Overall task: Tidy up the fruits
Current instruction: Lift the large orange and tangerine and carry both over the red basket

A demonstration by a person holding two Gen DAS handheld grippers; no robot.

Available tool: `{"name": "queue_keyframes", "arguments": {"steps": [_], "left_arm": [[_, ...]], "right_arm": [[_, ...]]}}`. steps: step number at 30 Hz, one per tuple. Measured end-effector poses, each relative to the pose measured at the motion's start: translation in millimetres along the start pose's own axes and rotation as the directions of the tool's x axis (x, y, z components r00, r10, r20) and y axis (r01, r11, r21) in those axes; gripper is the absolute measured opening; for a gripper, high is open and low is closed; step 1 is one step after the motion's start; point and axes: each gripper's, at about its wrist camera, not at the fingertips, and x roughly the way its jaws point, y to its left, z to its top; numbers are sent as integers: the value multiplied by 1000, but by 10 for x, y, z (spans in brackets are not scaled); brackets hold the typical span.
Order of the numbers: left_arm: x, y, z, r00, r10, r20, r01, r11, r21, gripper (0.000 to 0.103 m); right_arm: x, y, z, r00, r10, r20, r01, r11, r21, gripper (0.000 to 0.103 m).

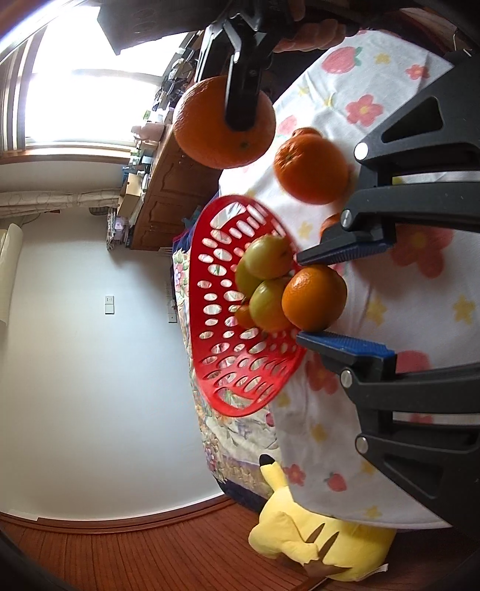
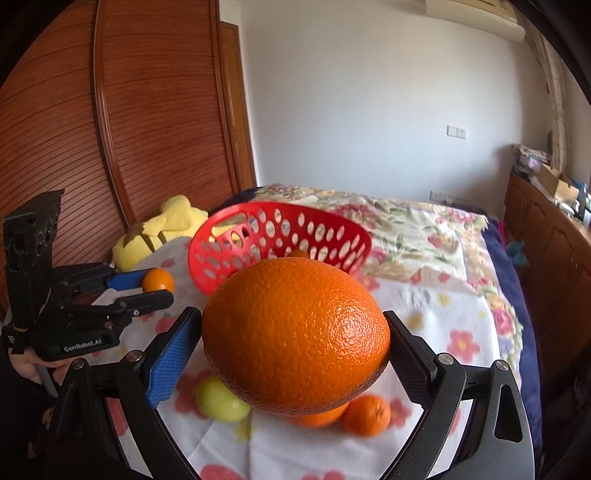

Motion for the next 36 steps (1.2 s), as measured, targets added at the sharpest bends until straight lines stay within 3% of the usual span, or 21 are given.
{"name": "queue_keyframes", "arguments": {"steps": [15, 36], "left_arm": [[464, 173, 328, 1000, 23, -12, -23, 1000, 14, 35], [648, 288, 312, 999, 27, -23, -27, 1000, -10, 35]], "right_arm": [[740, -207, 592, 997, 40, -63, -45, 996, -81, 97], [1581, -184, 639, 973, -8, -231, -34, 984, -176, 97]]}}
